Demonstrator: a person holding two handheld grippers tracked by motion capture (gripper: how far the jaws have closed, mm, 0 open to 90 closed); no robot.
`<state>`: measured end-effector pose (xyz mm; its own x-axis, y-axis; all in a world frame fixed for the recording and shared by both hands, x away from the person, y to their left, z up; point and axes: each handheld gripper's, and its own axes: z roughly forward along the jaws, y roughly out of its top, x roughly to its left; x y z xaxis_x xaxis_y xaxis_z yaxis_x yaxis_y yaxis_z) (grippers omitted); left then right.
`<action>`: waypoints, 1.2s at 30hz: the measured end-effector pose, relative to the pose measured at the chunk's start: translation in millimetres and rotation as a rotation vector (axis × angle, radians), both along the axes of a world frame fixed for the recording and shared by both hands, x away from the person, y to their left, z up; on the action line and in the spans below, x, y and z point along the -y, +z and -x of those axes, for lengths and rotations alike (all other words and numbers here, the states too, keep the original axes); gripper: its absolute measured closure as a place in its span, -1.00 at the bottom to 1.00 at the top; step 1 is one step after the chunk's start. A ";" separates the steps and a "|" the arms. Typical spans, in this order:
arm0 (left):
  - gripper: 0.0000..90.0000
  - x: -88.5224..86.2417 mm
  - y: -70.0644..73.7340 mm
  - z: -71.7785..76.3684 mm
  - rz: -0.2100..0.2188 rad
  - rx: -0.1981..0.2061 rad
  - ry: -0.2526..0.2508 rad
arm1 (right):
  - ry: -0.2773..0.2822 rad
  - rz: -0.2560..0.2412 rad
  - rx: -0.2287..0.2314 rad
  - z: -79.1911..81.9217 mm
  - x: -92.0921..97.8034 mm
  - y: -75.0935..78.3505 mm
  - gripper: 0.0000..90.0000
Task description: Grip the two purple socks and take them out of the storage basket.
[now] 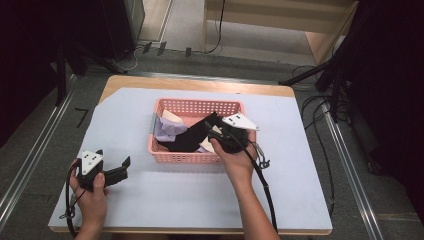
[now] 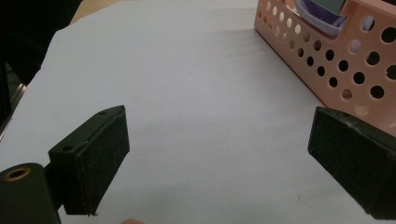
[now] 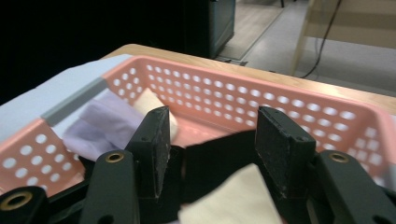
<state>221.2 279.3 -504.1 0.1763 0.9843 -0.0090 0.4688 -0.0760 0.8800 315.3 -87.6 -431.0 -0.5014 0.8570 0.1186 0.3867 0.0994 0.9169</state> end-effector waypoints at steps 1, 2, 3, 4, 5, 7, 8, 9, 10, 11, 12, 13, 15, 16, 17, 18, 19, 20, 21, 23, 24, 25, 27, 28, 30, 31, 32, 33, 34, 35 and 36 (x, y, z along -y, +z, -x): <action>-0.86 0.0 0.0 0.0 0.000 0.000 -0.001 | 0.008 -0.004 0.002 -1.6 -5.0 -0.2 0.02; -0.86 0.3 0.0 0.1 0.001 0.000 0.001 | 0.020 -0.006 -0.001 -3.2 -9.8 -0.2 0.02; -0.86 0.4 -0.1 0.0 0.000 0.000 0.001 | 0.029 -0.004 -0.007 -4.8 -14.6 -0.1 0.02; -0.86 0.4 -0.1 -0.1 0.000 0.001 0.001 | 0.043 0.001 -0.008 -8.3 -24.0 -0.4 0.02; -0.86 0.4 0.0 0.0 -0.002 0.000 -0.001 | 0.043 0.001 -0.008 -8.3 -24.0 -0.4 0.02; -0.86 0.3 0.1 0.1 -0.002 0.001 -0.003 | 0.063 0.011 -0.018 -13.5 -38.0 -2.8 0.01; -0.86 0.3 0.0 0.1 -0.002 0.001 -0.003 | 0.063 0.011 -0.018 -13.5 -38.0 -2.8 0.01; -0.86 0.2 0.1 0.1 -0.001 0.000 -0.003 | 0.069 0.014 -0.020 -14.9 -42.8 -4.1 0.00; -0.86 0.3 0.0 0.1 0.000 0.000 -0.002 | 0.079 0.015 -0.025 -16.2 -47.6 -5.5 -0.02; -0.86 0.2 0.0 0.1 0.001 0.000 -0.001 | 0.089 0.021 -0.031 -17.4 -52.2 -6.8 -0.03; -0.86 0.2 0.0 -0.1 0.001 0.000 -0.001 | 0.097 0.027 -0.038 -18.3 -57.0 -8.1 -0.04; -0.86 0.2 -0.2 -0.3 0.001 0.001 0.000 | 0.105 0.029 -0.041 -19.2 -62.0 -9.6 -0.06; -0.86 0.1 -0.3 -0.4 0.002 0.001 0.000 | 0.121 0.050 -0.053 -21.4 -71.1 -12.1 -0.11; -0.86 0.2 -0.2 -0.4 0.002 0.000 0.001 | 0.129 0.075 -0.057 -23.9 -78.8 -13.8 -0.13; -0.86 0.2 -0.4 -0.6 0.002 0.002 0.000 | 0.129 0.075 -0.057 -23.9 -78.8 -13.8 -0.13; -0.86 0.4 -0.4 -0.6 0.002 0.001 0.000 | 0.135 0.087 -0.061 -25.2 -81.9 -13.7 -0.14; -0.86 0.4 -0.5 -0.8 0.001 0.002 -0.002 | 0.143 0.086 -0.065 -26.6 -84.7 -13.6 -0.15; -0.86 0.7 -0.3 -0.8 0.000 -0.001 -0.001 | 0.149 0.086 -0.072 -28.0 -87.5 -13.3 -0.17; -0.86 0.9 -0.4 -0.9 0.001 -0.001 -0.001 | 0.158 0.089 -0.083 -29.5 -90.6 -13.1 -0.17; -0.86 0.9 -0.4 -1.0 0.000 -0.002 -0.001 | 0.186 0.097 -0.122 -32.7 -100.3 -13.6 -0.19; -0.86 0.9 -0.4 -1.0 0.001 -0.003 0.000 | 0.186 0.097 -0.122 -32.7 -100.3 -13.6 -0.19; -0.85 0.8 -0.4 -1.1 0.000 -0.004 -0.001 | 0.198 0.106 -0.142 -33.7 -107.3 -14.1 -0.19; -0.85 1.1 -0.6 -1.4 0.001 -0.002 0.002 | 0.202 0.118 -0.152 -34.4 -110.5 -14.2 -0.18; -0.85 1.2 -0.6 -1.4 0.001 -0.004 0.002 | 0.206 0.143 -0.175 -36.2 -117.2 -15.1 -0.17; -0.85 1.6 -0.7 -1.6 -0.001 -0.003 0.004 | 0.209 0.152 -0.183 -37.2 -120.2 -15.3 -0.16; -0.85 1.6 -0.7 -1.6 -0.001 -0.003 0.004 | 0.218 0.155 -0.187 -38.2 -122.7 -15.7 -0.14; -0.85 1.6 -0.7 -1.6 0.000 -0.001 0.005 | 0.222 0.168 -0.204 -39.2 -127.3 -15.8 -0.09; -0.85 1.5 -0.7 -1.6 0.002 -0.002 0.004 | 0.222 0.168 -0.204 -39.2 -127.3 -15.8 -0.09; -0.85 1.4 -0.6 -1.7 0.002 -0.004 0.003 | 0.222 0.182 -0.217 -41.0 -130.6 -15.9 -0.06; -0.85 1.4 -0.6 -1.7 0.002 -0.004 0.003 | 0.222 0.182 -0.217 -41.0 -130.6 -15.9 -0.06; -0.85 1.5 -0.6 -1.6 0.000 -0.005 0.004 | 0.215 0.182 -0.242 -43.6 -132.5 -15.9 -0.01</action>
